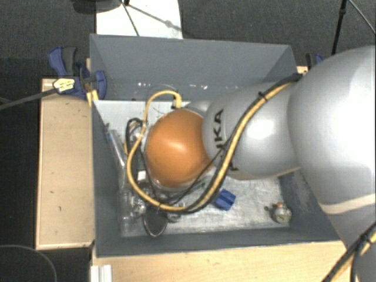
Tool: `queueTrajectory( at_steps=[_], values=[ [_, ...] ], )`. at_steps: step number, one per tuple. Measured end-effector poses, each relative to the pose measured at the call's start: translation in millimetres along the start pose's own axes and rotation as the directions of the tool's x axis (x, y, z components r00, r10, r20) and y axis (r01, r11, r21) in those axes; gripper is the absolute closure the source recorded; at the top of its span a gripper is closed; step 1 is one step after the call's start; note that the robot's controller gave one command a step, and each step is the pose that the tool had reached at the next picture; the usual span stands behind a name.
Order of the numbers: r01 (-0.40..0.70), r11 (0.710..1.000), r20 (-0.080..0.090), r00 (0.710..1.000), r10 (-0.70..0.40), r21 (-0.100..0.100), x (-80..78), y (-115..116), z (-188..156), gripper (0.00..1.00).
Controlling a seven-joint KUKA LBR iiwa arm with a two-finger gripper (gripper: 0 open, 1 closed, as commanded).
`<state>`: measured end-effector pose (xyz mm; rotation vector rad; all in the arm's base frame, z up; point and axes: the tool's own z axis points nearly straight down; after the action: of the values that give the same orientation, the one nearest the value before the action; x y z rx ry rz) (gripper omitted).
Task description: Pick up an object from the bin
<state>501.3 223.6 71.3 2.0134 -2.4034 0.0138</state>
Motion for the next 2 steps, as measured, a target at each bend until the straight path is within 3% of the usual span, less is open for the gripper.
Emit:
queueTrajectory(
  at_steps=[1,2],
  values=[
    [-0.009,1.0,0.004,1.0,0.009,-0.004,2.6,-1.4,-0.4,0.0],
    [-0.013,1.0,-0.001,1.0,0.013,-0.003,3.7,-2.8,-2.5,1.0]
  ],
)
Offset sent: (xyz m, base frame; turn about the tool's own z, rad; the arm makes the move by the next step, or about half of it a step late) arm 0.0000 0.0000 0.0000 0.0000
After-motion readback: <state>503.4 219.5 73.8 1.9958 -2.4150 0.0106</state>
